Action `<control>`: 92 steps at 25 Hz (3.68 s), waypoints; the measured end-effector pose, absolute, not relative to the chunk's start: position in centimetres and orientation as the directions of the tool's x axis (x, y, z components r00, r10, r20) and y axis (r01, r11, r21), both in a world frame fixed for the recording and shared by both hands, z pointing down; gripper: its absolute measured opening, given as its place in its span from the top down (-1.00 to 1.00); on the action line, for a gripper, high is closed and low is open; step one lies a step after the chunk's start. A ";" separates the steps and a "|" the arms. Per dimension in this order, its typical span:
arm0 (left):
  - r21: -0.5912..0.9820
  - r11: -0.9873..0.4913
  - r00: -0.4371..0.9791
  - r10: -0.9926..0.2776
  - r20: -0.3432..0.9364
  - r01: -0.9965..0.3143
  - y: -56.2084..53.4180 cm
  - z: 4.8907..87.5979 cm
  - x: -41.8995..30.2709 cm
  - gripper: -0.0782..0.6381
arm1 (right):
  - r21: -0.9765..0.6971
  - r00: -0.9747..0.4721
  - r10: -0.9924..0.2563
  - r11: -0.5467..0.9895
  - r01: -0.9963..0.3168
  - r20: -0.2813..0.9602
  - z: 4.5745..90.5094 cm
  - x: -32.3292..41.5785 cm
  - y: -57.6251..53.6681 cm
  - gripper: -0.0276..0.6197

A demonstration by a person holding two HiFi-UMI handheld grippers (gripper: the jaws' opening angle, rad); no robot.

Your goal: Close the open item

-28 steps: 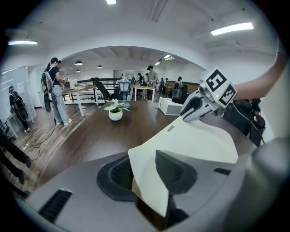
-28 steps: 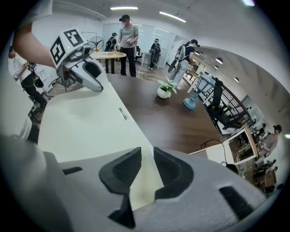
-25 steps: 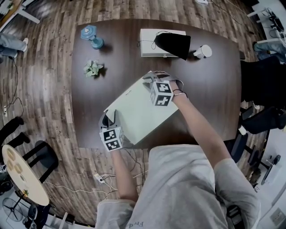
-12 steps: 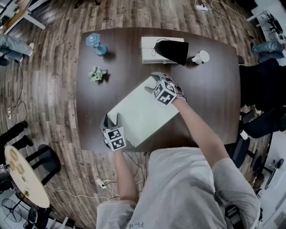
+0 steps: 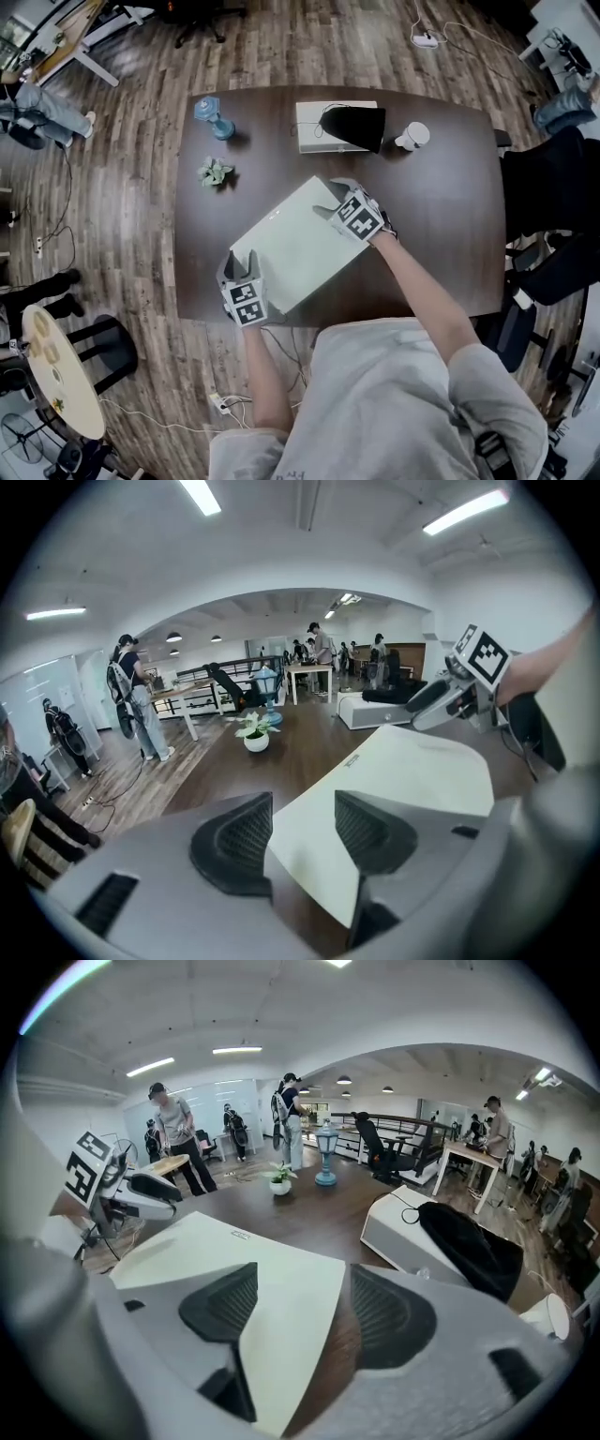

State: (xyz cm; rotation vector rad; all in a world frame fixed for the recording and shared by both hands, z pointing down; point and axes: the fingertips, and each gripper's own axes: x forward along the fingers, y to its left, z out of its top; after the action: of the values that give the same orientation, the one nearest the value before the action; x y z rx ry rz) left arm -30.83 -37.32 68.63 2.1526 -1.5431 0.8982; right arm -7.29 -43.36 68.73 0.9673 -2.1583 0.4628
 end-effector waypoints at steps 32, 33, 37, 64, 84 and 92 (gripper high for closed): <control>0.040 -0.040 0.053 -0.916 0.398 -0.998 -11.8 54.0 -21.7 0.26 | -0.114 -0.755 -0.545 0.778 -0.617 0.365 55.1 -2.7 -18.6 0.00; 0.049 -0.037 0.053 -0.917 0.395 -0.998 -11.1 54.0 -21.5 0.26 | -0.118 -0.753 -0.552 0.773 -0.623 0.357 54.9 -2.6 -18.2 0.00; 0.077 -0.035 0.061 -0.923 0.379 -0.996 -8.8 53.8 -20.4 0.26 | -0.141 -0.748 -0.570 0.756 -0.640 0.338 54.8 -2.1 -15.9 0.00; 0.099 -0.041 0.072 -0.941 0.330 -0.994 -5.8 52.9 -17.7 0.44 | -0.144 -0.692 -0.647 0.689 -0.711 0.319 55.6 1.1 -10.8 0.31; 0.108 -0.008 0.043 -0.945 0.324 -0.994 -5.5 52.8 -18.0 0.70 | -0.158 -0.689 -0.651 0.680 -0.716 0.319 55.8 1.6 -10.9 0.68; 0.104 -0.037 0.068 -0.947 0.314 -0.994 -5.6 52.6 -17.7 0.76 | -0.160 -0.694 -0.650 0.684 -0.712 0.311 55.7 1.4 -10.9 0.87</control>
State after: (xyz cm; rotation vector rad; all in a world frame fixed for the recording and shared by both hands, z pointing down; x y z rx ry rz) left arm -17.70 -5.58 52.57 2.0588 -1.9498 0.2287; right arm 1.38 -10.94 55.66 1.0960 -2.6667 0.3965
